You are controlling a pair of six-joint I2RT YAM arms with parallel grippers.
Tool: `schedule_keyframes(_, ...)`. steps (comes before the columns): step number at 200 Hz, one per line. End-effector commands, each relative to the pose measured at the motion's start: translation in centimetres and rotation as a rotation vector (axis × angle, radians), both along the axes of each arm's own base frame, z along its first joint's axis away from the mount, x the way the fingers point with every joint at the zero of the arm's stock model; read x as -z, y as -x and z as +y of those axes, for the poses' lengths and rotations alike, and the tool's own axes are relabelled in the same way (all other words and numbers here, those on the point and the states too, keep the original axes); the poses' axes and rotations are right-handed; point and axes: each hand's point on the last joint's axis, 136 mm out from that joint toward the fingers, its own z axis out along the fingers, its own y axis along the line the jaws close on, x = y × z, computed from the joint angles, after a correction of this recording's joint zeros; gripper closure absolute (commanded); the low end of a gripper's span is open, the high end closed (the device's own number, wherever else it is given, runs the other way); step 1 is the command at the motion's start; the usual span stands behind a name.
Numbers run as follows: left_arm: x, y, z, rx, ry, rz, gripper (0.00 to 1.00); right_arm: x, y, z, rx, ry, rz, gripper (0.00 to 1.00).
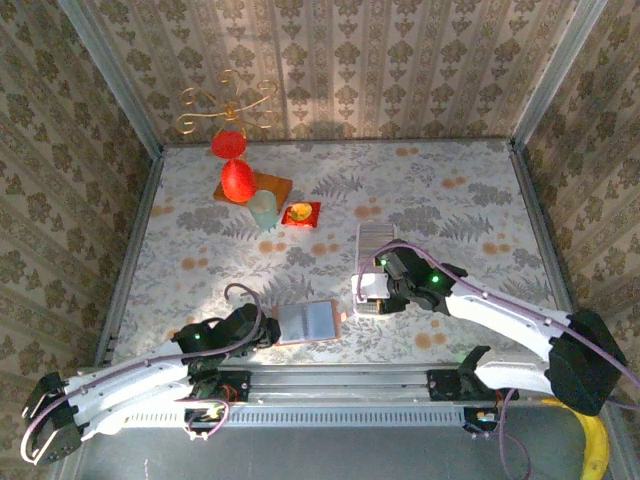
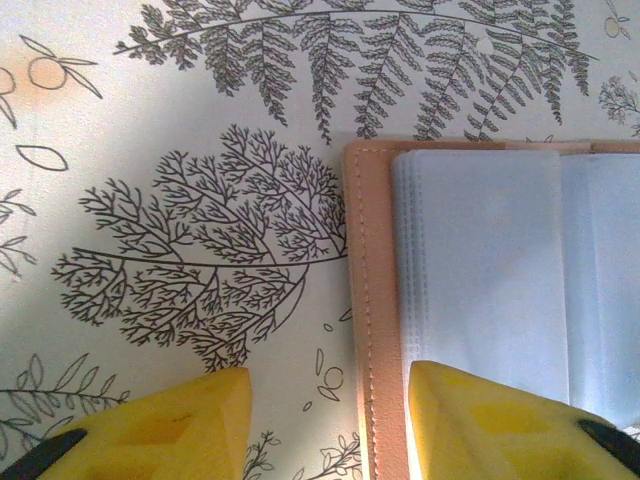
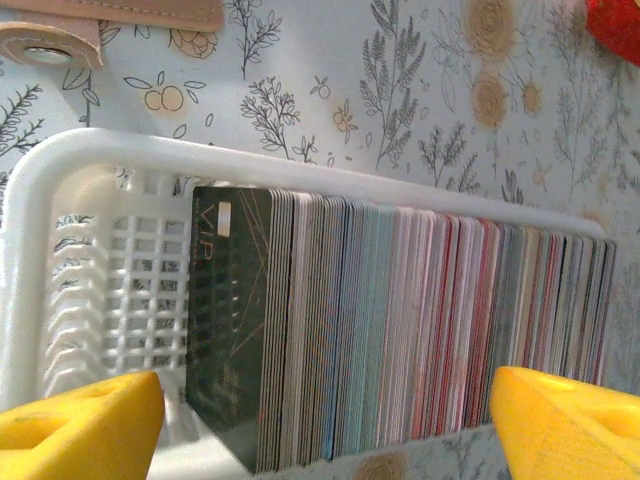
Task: Put the credit cards into the card holder
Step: Pick up the credit card from the storage box.
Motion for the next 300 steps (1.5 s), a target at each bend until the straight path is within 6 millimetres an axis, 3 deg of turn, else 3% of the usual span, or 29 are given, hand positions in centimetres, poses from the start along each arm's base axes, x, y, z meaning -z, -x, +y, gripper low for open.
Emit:
schedule_keyframes(1,-1.0,-0.2,-0.7,0.022,0.022,-0.01,0.55,0.3,-1.2,0.6,-0.04,0.021,-0.051,0.14)
schedule_keyframes(58,-0.9,-0.1,-0.6,0.019,0.02,-0.005,0.55,2.4,-1.4,1.0,-0.046,0.04,-0.019,0.17)
schedule_keyframes(109,-0.9,-0.1,-0.7,0.015,0.026,-0.002,0.55,3.3,-1.2,1.3,-0.054,0.062,0.021,0.35)
schedule_keyframes(159,-0.9,-0.1,-0.7,0.014,0.028,-0.001,0.56,3.2,-0.8,0.8,-0.063,0.1,0.01,0.63)
schedule_keyframes(215,-1.0,0.0,-0.8,0.02,0.032,0.003,0.56,2.8,-0.6,0.6,-0.062,0.106,-0.005,0.69)
schedule_keyframes(300,-1.2,-0.2,-1.0,0.02,0.032,0.0,0.56,1.7,-0.8,0.3,-0.044,0.091,-0.049,0.7)
